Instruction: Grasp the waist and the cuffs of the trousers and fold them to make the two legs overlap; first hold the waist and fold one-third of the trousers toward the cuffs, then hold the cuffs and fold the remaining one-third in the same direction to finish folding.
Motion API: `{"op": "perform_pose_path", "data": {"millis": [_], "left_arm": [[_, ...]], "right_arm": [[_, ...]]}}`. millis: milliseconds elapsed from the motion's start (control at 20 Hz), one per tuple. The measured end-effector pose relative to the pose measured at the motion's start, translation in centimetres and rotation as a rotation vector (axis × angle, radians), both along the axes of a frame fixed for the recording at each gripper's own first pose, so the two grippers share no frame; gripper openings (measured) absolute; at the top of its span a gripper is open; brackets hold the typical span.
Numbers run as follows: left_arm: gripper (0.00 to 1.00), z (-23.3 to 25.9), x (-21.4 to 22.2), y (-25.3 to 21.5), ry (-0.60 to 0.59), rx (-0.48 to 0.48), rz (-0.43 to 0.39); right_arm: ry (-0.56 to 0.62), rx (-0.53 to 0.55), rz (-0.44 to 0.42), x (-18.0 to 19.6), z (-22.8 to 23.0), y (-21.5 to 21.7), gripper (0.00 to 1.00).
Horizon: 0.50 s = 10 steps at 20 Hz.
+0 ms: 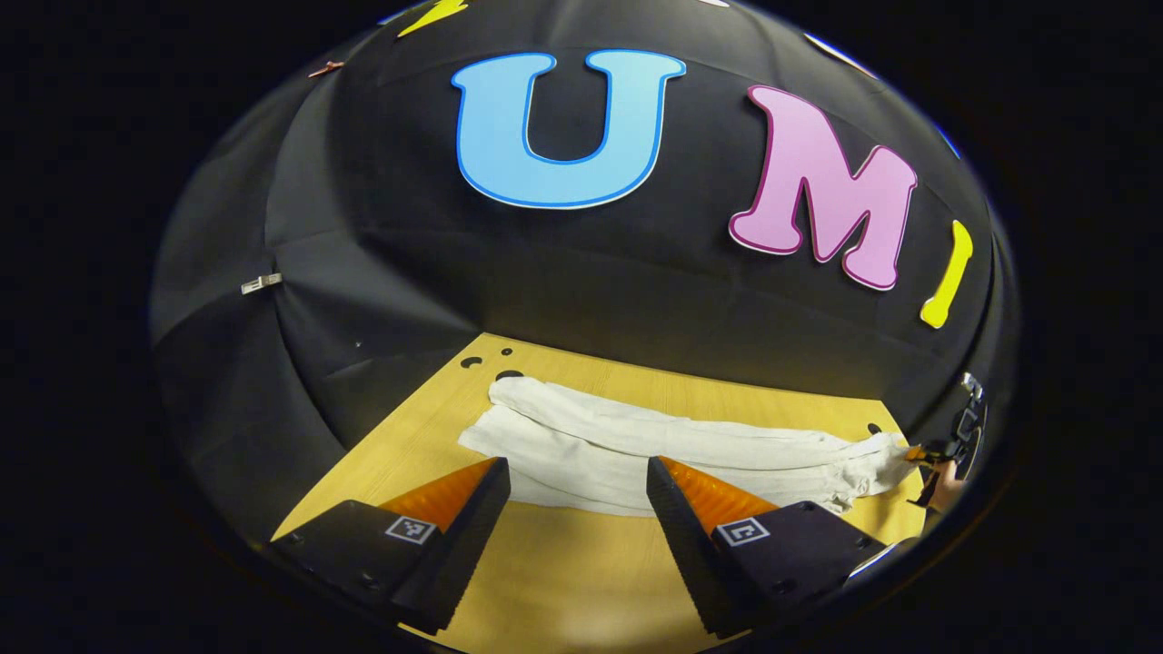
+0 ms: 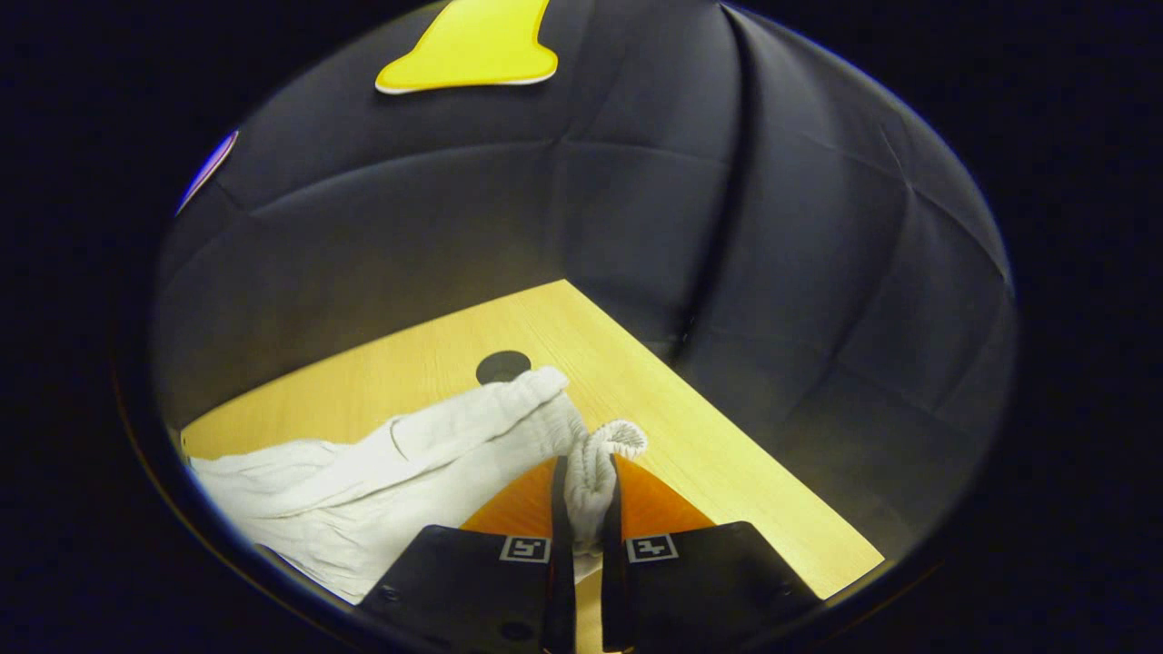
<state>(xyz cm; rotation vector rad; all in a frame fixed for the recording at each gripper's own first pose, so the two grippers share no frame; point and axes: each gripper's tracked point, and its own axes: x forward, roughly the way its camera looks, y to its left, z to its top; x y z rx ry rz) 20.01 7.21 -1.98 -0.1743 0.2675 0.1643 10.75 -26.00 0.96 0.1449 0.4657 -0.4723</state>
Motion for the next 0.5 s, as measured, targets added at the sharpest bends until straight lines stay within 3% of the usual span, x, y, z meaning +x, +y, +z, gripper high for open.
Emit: {"op": "perform_pose_path", "data": {"millis": [200,350,500], "left_arm": [[0.96,0.0,0.2,0.9,-0.008,0.023,-0.029],[0.96,0.0,0.1,1.9,-0.015,0.050,-0.049],[0.96,0.1,-0.2,3.0,-0.028,0.050,-0.069]], "right_arm": [[-0.056,-0.083,0.013,-0.1,3.7,0.9,0.15],[-0.098,-0.083,0.039,-0.8,6.0,2.5,0.15],[-0.153,-0.103,0.104,-2.6,8.0,4.1,0.15]]}}
